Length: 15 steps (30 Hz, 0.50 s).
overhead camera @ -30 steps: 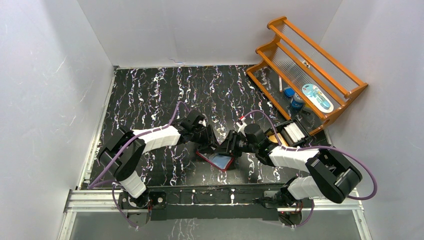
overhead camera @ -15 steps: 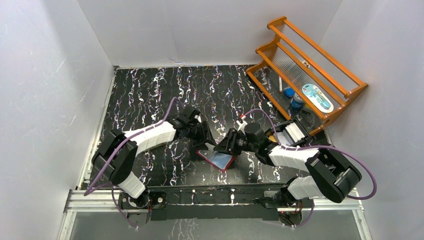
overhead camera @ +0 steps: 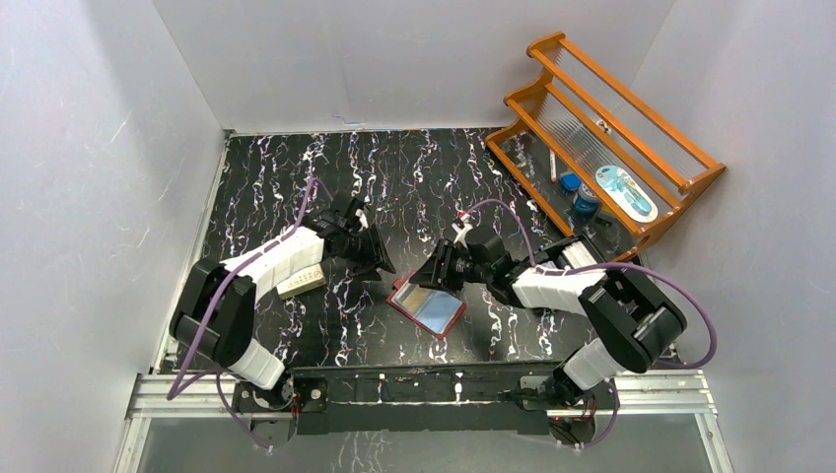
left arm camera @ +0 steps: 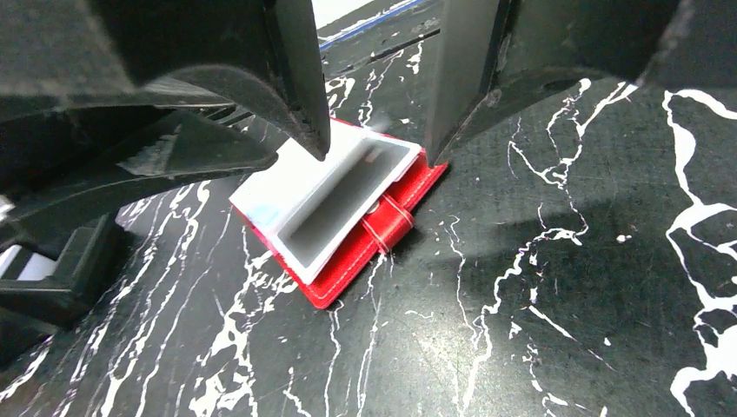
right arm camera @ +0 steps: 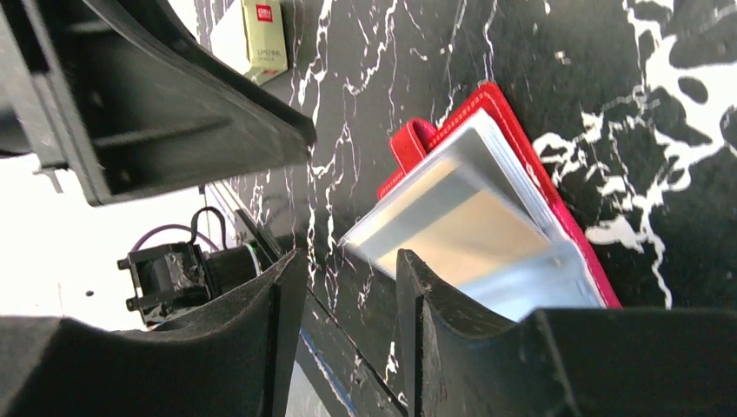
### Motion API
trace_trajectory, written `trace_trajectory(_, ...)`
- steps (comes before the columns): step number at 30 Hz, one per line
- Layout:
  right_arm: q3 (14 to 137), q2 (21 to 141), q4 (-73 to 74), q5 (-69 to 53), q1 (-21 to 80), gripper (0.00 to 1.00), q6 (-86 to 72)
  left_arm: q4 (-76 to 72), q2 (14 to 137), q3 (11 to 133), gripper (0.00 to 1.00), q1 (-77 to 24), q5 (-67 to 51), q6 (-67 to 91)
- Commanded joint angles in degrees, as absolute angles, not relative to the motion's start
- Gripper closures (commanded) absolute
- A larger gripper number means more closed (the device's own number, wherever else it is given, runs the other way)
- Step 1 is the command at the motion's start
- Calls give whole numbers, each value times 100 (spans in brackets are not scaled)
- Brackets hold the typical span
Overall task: Put the credit cards into the card holder
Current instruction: Flip the card slot onto the card holder, then move the card holder to the center of the board.
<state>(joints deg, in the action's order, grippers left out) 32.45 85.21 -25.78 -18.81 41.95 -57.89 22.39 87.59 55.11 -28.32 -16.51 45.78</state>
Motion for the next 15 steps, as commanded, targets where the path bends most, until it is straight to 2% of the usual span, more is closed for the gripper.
trace_trajectory(1, 3801, 8722, -2251, -1853, 4161, 49, -5396, 2359, 8967, 5406, 58, -2848, -1929, 4298)
trace_trajectory(9, 4818, 8415, 44, -1377, 3946, 46, -3586, 1979, 9141, 5081, 60, -2921, -2447, 4150)
trace_trajectory(15, 6054, 8144, 2202, 370, 3746, 44, -1763, 1487, 9069, 4751, 58, -3157, -2701, 4206)
